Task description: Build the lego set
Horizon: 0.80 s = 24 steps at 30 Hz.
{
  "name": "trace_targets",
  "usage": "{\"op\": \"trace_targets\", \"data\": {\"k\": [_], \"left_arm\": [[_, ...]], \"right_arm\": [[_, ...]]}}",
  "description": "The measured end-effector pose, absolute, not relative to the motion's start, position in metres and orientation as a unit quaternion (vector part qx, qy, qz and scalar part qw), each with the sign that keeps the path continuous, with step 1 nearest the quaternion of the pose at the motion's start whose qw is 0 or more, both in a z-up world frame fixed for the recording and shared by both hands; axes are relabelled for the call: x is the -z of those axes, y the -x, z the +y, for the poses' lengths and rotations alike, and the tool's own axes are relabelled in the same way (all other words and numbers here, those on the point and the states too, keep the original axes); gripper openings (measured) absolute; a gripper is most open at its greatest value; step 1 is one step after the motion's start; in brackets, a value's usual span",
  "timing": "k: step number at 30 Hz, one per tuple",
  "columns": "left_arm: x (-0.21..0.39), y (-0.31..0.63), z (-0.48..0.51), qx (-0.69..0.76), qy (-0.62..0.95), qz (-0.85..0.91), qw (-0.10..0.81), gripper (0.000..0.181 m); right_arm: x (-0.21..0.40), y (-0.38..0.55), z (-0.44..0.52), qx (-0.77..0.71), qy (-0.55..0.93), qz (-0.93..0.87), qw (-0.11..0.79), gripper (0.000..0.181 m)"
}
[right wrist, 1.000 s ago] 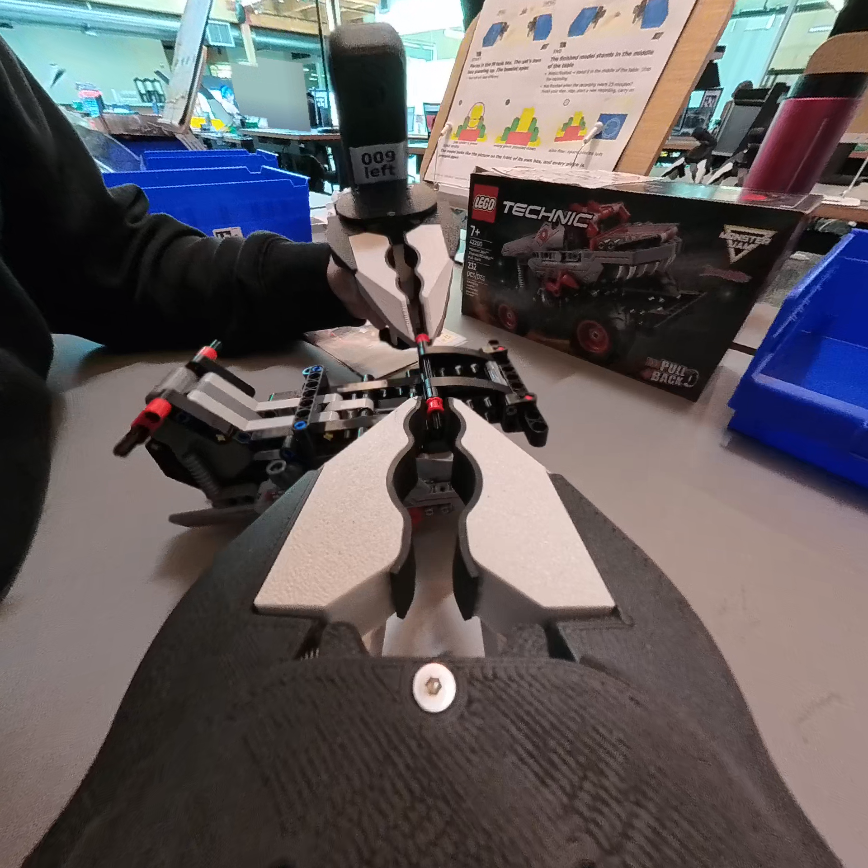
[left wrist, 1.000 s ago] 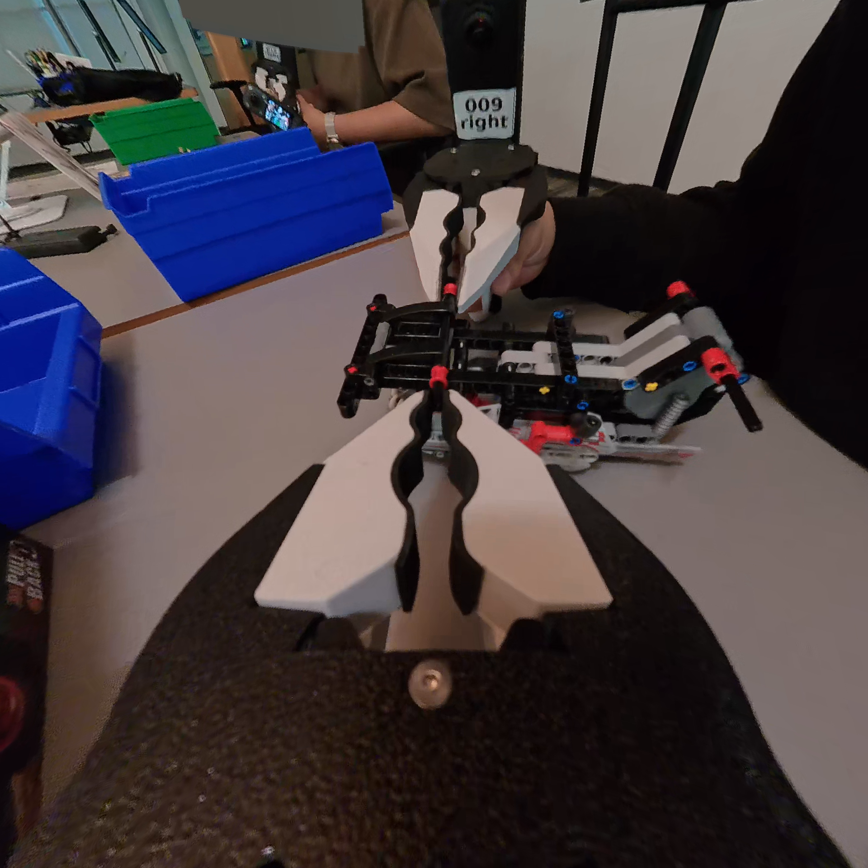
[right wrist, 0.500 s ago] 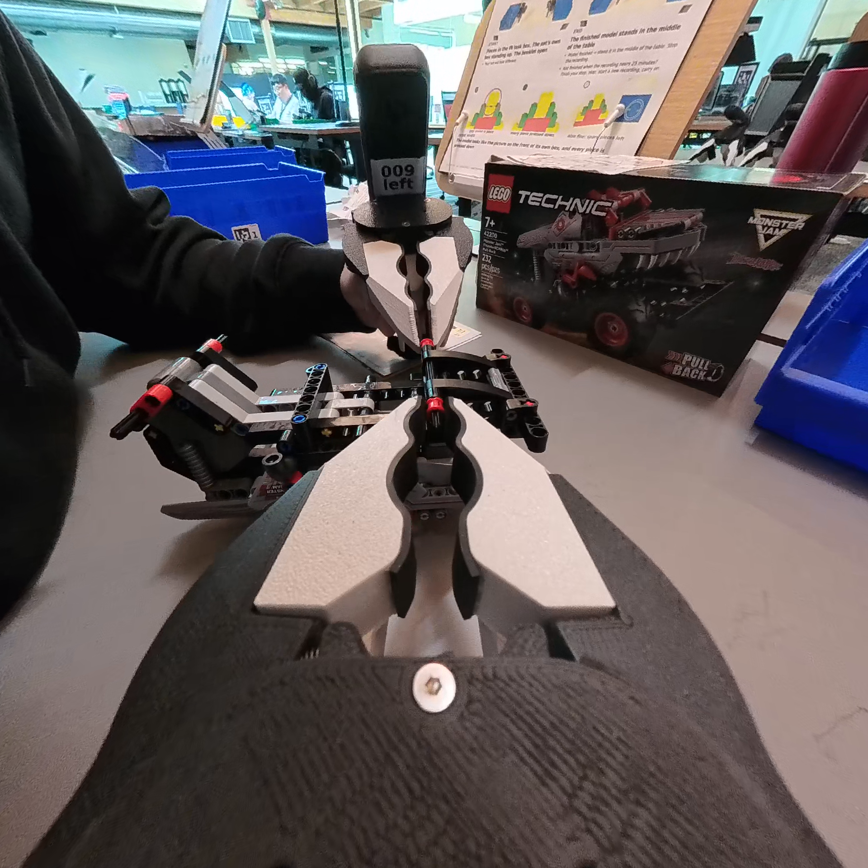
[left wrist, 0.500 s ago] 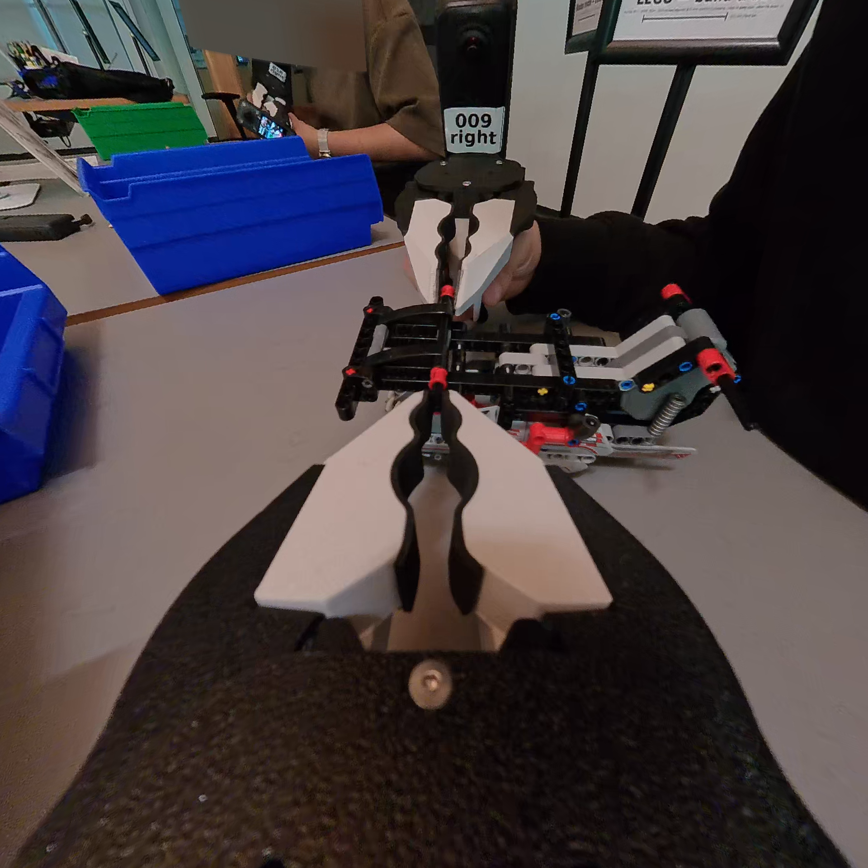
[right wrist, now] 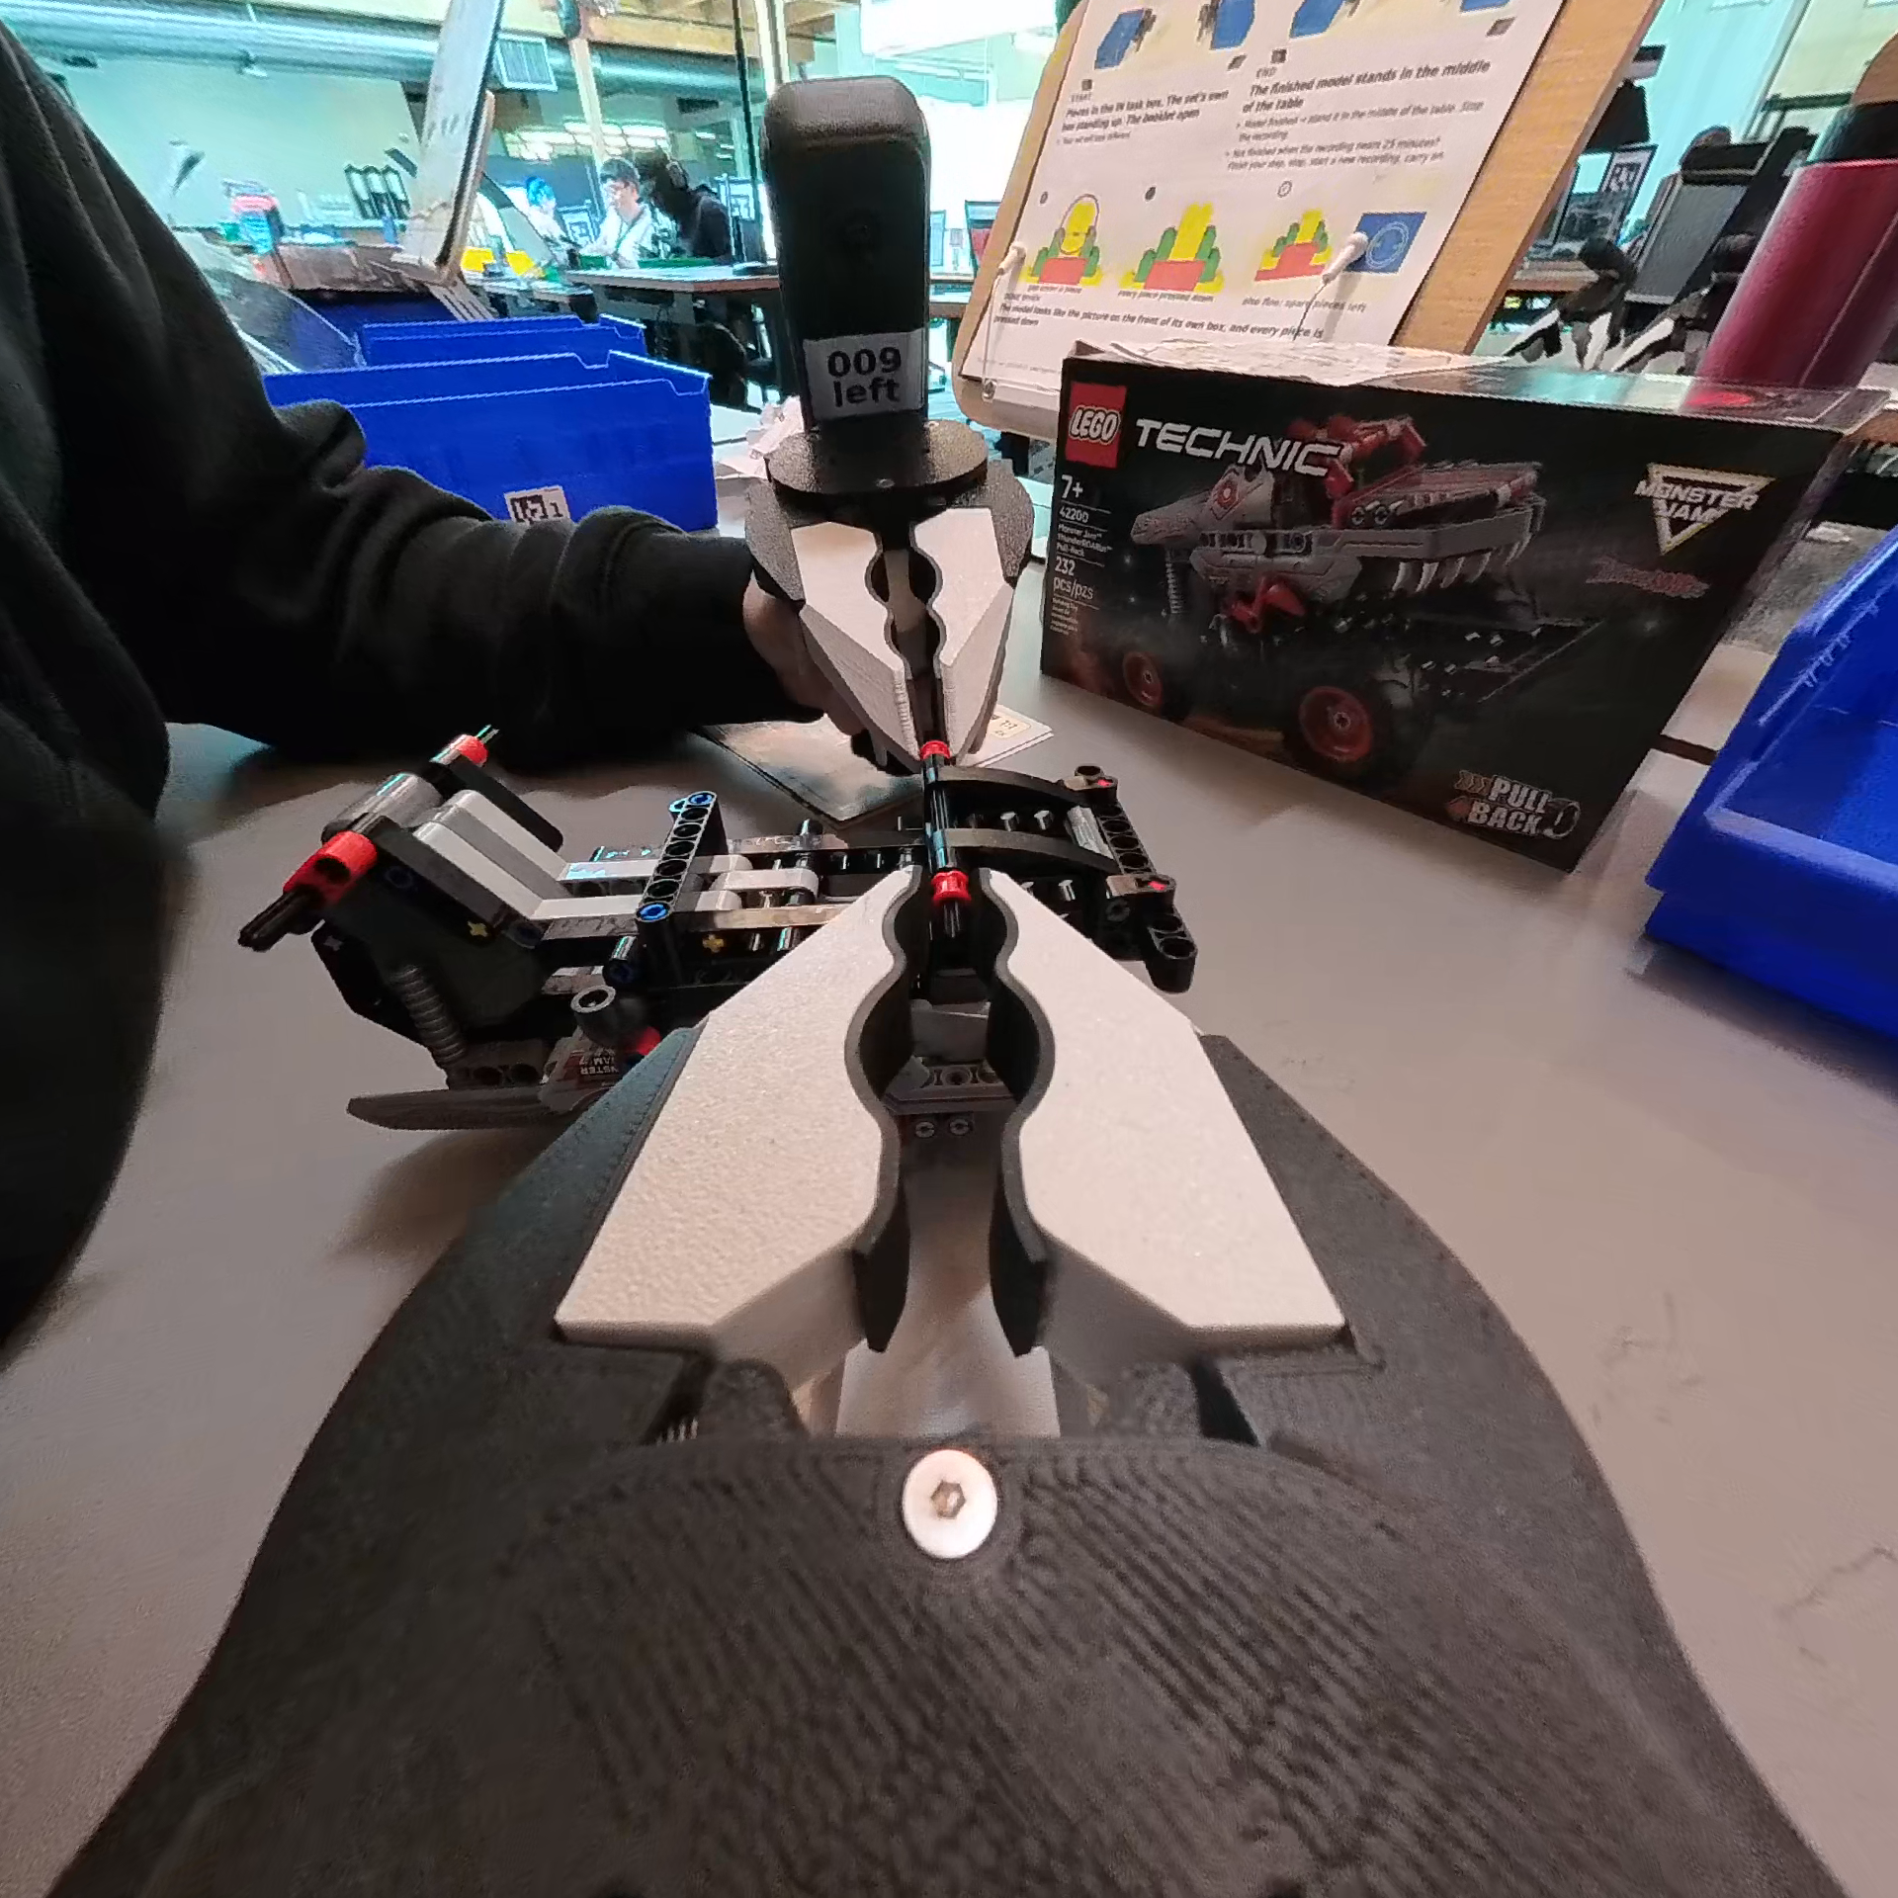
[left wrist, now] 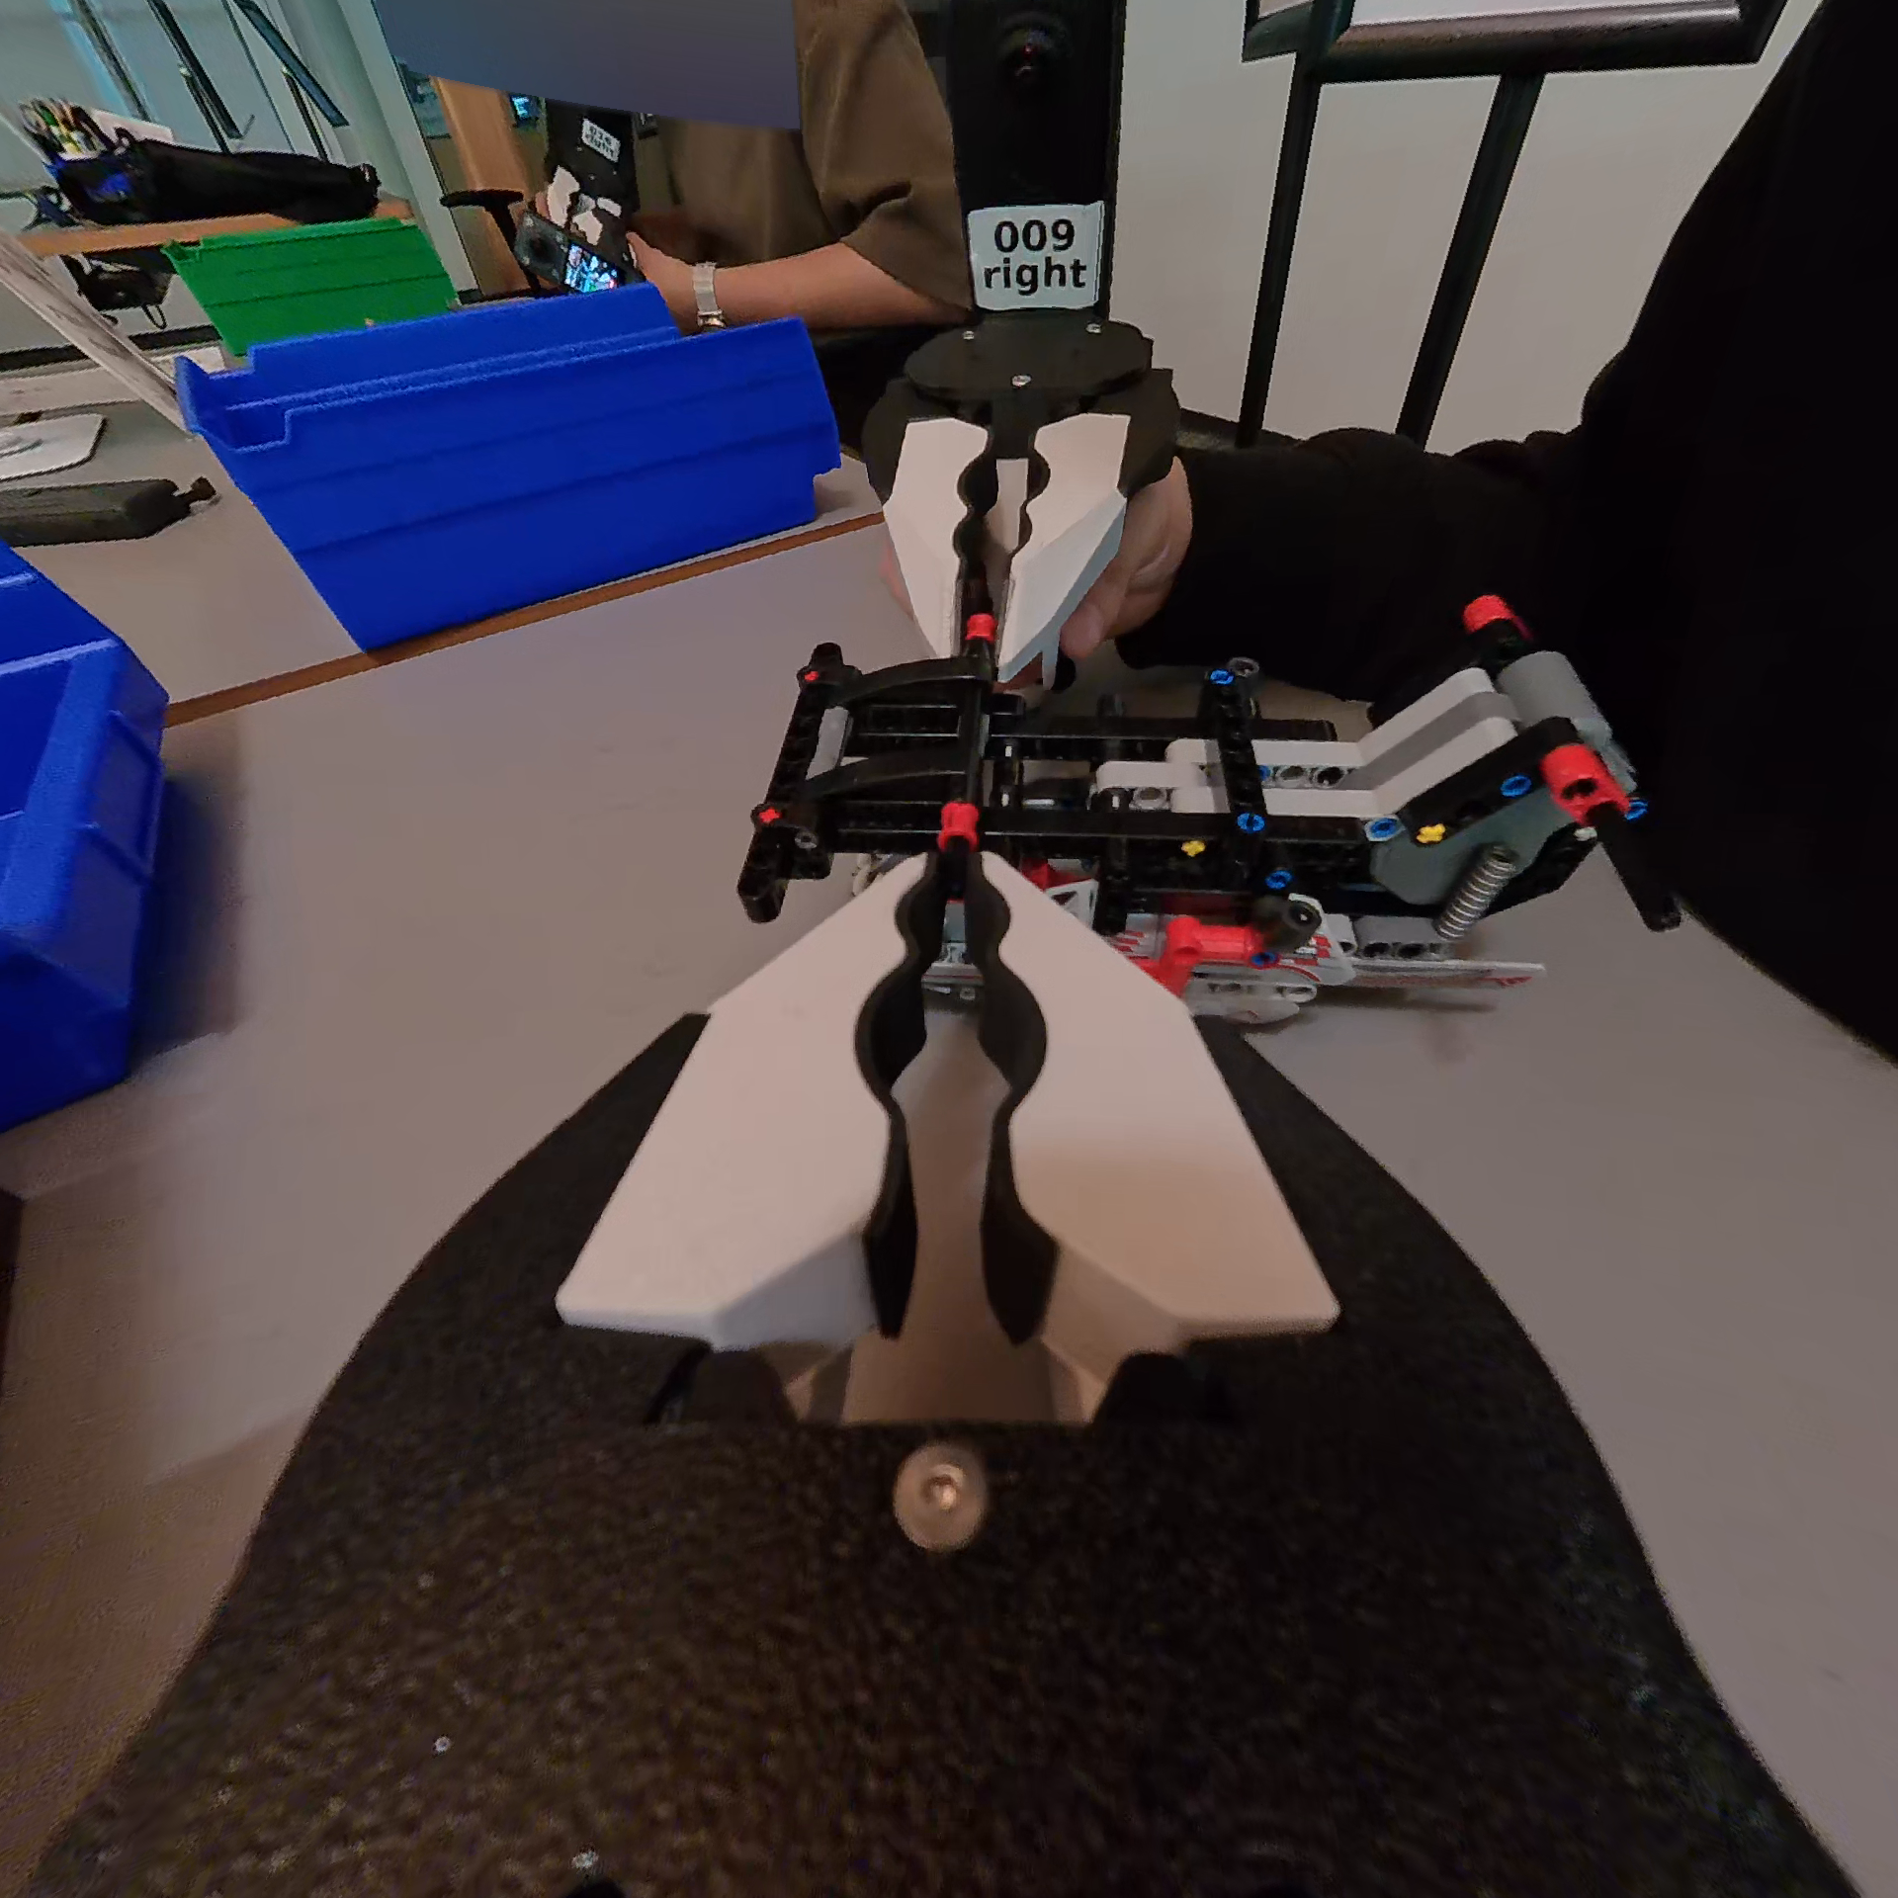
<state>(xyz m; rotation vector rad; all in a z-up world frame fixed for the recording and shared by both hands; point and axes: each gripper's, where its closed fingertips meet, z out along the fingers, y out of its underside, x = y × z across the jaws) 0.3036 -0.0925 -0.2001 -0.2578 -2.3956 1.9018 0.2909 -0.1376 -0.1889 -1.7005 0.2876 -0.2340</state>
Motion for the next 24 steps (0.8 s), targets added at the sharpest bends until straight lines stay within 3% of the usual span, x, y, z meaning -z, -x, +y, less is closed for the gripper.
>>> {"op": "trace_targets", "data": {"k": [15, 24], "left_arm": [[0.195, -0.297, -0.091, -0.609, 0.101, -0.787, 0.006, 0.001], [0.191, -0.287, -0.099, -0.624, 0.106, -0.773, 0.034, 0.001]], "right_arm": [[0.180, -0.286, -0.147, 0.086, 0.722, 0.136, 0.672, 0.005], [0.178, -0.279, -0.135, 0.069, 0.722, 0.111, 0.680, 0.000]]}}
